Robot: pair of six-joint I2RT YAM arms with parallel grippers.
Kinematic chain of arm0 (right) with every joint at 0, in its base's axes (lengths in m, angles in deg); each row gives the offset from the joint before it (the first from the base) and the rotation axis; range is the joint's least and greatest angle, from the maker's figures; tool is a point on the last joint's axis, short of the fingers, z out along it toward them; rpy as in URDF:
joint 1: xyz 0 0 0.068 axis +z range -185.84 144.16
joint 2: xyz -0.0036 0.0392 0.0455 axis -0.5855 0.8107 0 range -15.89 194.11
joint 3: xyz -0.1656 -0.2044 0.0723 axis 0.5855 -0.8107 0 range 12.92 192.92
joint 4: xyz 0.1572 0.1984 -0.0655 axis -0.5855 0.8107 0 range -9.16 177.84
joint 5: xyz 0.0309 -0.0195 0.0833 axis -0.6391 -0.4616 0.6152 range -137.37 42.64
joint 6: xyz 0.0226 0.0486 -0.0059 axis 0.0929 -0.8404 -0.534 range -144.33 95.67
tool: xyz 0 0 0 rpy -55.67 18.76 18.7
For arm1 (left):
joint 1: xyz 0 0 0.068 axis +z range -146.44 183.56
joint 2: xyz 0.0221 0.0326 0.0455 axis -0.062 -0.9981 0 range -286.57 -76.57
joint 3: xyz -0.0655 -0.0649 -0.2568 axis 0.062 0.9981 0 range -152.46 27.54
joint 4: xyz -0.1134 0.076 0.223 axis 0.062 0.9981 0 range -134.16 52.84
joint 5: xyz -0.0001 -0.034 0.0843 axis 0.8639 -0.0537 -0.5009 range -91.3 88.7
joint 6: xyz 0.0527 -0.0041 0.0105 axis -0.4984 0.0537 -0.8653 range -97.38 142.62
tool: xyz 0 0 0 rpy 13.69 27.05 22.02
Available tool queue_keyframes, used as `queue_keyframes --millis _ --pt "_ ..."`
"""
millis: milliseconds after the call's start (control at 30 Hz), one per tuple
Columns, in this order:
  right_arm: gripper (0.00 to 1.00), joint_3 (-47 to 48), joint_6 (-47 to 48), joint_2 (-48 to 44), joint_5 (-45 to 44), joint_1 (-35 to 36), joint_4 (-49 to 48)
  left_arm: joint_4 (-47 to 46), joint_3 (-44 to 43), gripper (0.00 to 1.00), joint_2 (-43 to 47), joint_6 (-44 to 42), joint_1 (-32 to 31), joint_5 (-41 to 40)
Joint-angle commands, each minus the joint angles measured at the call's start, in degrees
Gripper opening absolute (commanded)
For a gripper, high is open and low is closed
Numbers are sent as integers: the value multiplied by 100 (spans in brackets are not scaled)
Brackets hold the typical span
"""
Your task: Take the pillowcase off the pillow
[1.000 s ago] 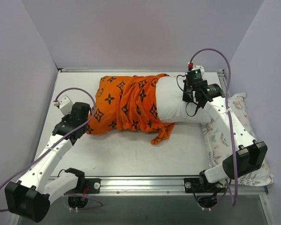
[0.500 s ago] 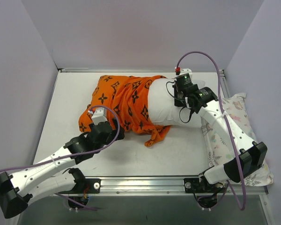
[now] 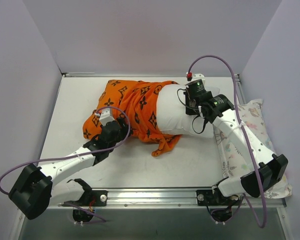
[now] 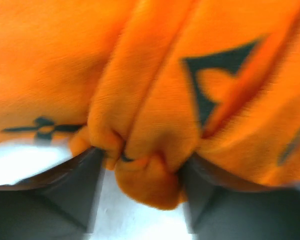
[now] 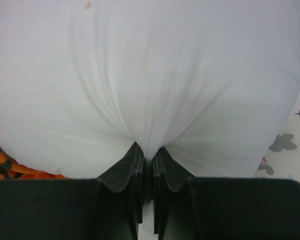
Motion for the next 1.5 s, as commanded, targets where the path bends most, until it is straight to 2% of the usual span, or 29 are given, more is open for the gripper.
queue_keyframes --millis 0,33,67,100,167,200,233,267,300,333,400,533,600,667,733,767,833,867,933,1000,1067,1133,1233,1300,1367,1400,1467 --pt "0 14 -12 -363 -68 76 -79 -1130 -140 61 139 -439 206 331" --pt "0 14 -12 -372 -85 94 -79 -1069 -193 22 131 -509 276 410" --pt "0 14 -3 -372 -103 94 -70 -947 -324 8 148 -588 373 437" --pt "0 22 6 -398 -129 85 -70 -632 -386 0 244 -615 409 385" --pt "0 40 32 -450 -243 85 -52 -96 -509 0 490 -624 479 88" --pt "0 49 32 -477 -269 68 -35 264 -649 0 648 -555 662 -376" --pt "0 101 23 -486 -278 33 -9 972 -694 0 1032 -502 820 -528" --pt "0 128 15 -512 -270 -46 26 1275 -747 0 1227 -405 1040 -599" --pt "0 154 -12 -538 -252 -81 35 1556 -904 0 1395 -370 1668 -565" --pt "0 215 -29 -565 -200 -134 53 1942 -975 0 1666 -378 1996 -486" --pt "0 286 -56 -609 -129 -257 132 2191 -1168 0 1826 -571 2996 -41" --pt "0 374 -109 -802 81 -477 238 2895 -2080 0 1792 -939 3800 384" --pt "0 374 -91 -925 178 -416 316 3122 -2424 0 1940 -1247 3671 508" --pt "0 313 -100 -1091 239 -363 395 3325 -3004 0 2029 -1519 3083 2" --pt "0 190 -126 -1285 860 -320 396 3676 -3408 0 1994 -1748 2591 -370" --pt "0 155 -205 -1503 1003 -241 396 3808 -3854 0 1933 -1888 2049 -685" --pt "0 128 -231 -1741 1179 266 422 4125 -4217 0 1783 -2073 1554 -863" --pt "0 137 -232 -1943 1311 383 405 4178 -4454 0 1757 -2109 1125 -942" --pt "0 207 -302 -2102 1933 707 317 4327 -4675 0 1678 -2179 666 -1056" --pt "0 199 -363 -2270 2155 867 168 4380 -4964 0 1521 -2276 190 -1180" --pt "0 207 -372 -2113 2235 833 -17 4424 -5237 0 1257 -2434 40 -1137" --pt "0 373 -372 -1780 2261 649 -17 4486 -5676 0 581 -2592 13 -1031" --pt "0 375 -695 -980 3340 -299 -436 4775 -6517 0 -657 -2821 48 -776" --pt "0 453 -855 -260 3614 -887 -518 4924 -6941 0 -1629 -2900 223 -286" --pt "0 549 -1057 476 3685 -1161 -614 5065 -7574 0 -2309 -2865 601 389" --pt "0 620 -1119 716 3546 -1337 -624 5170 -7742 0 -2957 -2831 663 445" --pt "0 821 -1207 1382 3370 -1452 -650 5207 -8103 0 -3497 -2769 778 629"
